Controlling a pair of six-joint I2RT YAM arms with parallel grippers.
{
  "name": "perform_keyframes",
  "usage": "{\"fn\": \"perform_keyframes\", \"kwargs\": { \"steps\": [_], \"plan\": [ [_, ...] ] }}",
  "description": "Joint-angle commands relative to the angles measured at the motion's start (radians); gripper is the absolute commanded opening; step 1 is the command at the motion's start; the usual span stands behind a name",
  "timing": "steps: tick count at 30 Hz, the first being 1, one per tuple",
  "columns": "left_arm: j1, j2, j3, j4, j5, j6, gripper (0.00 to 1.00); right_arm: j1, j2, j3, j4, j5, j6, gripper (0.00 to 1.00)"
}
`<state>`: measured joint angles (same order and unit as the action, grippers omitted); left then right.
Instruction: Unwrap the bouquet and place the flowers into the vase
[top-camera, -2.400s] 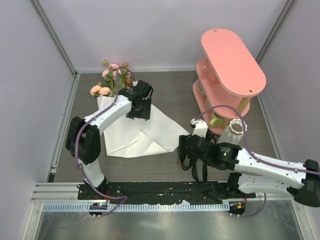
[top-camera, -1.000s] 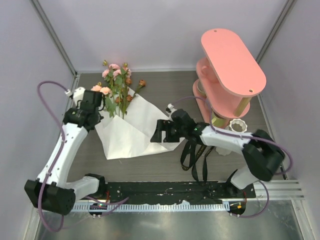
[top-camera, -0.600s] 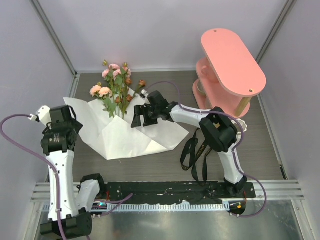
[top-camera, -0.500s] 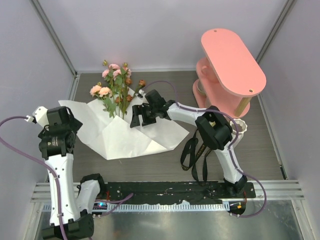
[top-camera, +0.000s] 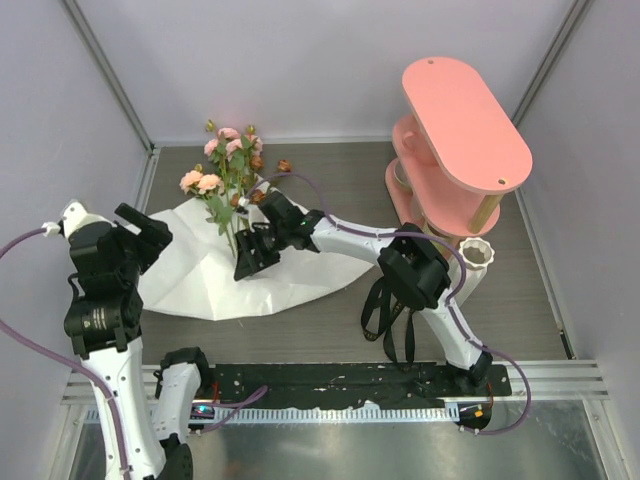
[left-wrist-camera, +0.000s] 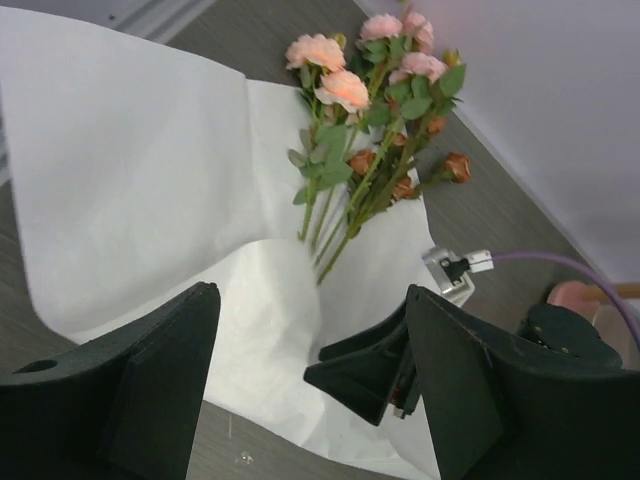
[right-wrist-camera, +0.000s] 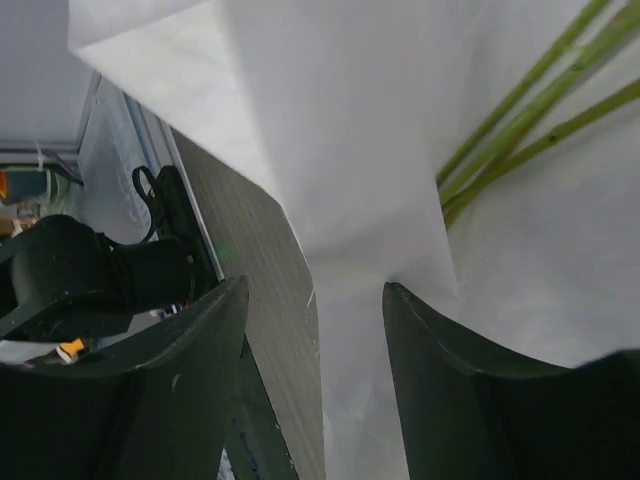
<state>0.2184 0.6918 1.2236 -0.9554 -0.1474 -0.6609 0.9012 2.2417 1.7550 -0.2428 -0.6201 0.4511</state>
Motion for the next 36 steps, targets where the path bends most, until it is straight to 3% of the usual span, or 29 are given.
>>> {"fn": "perform_keyframes", "kwargs": {
  "steps": [1, 2, 4, 7, 10, 17, 20, 24, 28, 31, 36],
  "plan": [
    [0.006, 0.051, -0.018, 0.102, 0.239, 0.038, 0.77, 0.050, -0.053, 0.046, -0.061, 0.005, -0.043, 0.52],
    [0.004, 0.075, -0.019, 0.106, 0.300, 0.041, 0.75, 0.065, -0.066, 0.040, -0.076, 0.025, -0.051, 0.40],
    [0.006, 0.098, -0.025, 0.112, 0.360, 0.038, 0.75, 0.085, -0.112, 0.008, -0.108, 0.036, -0.061, 0.30],
    [0.004, 0.158, -0.035, 0.103, 0.439, 0.029, 0.74, 0.136, -0.215, -0.116, -0.090, 0.060, -0.077, 0.31],
    [0.004, 0.186, -0.081, 0.133, 0.468, 0.012, 0.74, 0.169, -0.316, -0.244, -0.063, 0.074, -0.068, 0.35],
    [0.004, 0.353, -0.147, 0.159, 0.637, -0.049, 0.73, 0.108, -0.510, -0.333, -0.066, 0.388, -0.095, 0.68],
    [0.004, 0.324, -0.212, 0.231, 0.669, -0.097, 0.75, 0.010, -0.484, -0.328, -0.029, 0.415, -0.120, 0.75],
    [0.004, 0.249, -0.288, 0.288, 0.674, -0.135, 0.81, -0.096, -0.308, -0.248, 0.036, 0.266, -0.187, 0.77],
    [0.004, 0.216, -0.317, 0.256, 0.700, -0.102, 0.84, -0.105, -0.160, -0.134, 0.033, 0.243, -0.304, 0.78],
    [0.004, 0.193, -0.329, 0.244, 0.686, -0.086, 0.84, -0.101, -0.079, -0.071, 0.054, 0.122, -0.330, 0.78],
    [0.004, 0.180, -0.322, 0.224, 0.669, -0.071, 0.84, -0.055, -0.043, -0.048, 0.084, -0.003, -0.331, 0.77]
  ]
}}
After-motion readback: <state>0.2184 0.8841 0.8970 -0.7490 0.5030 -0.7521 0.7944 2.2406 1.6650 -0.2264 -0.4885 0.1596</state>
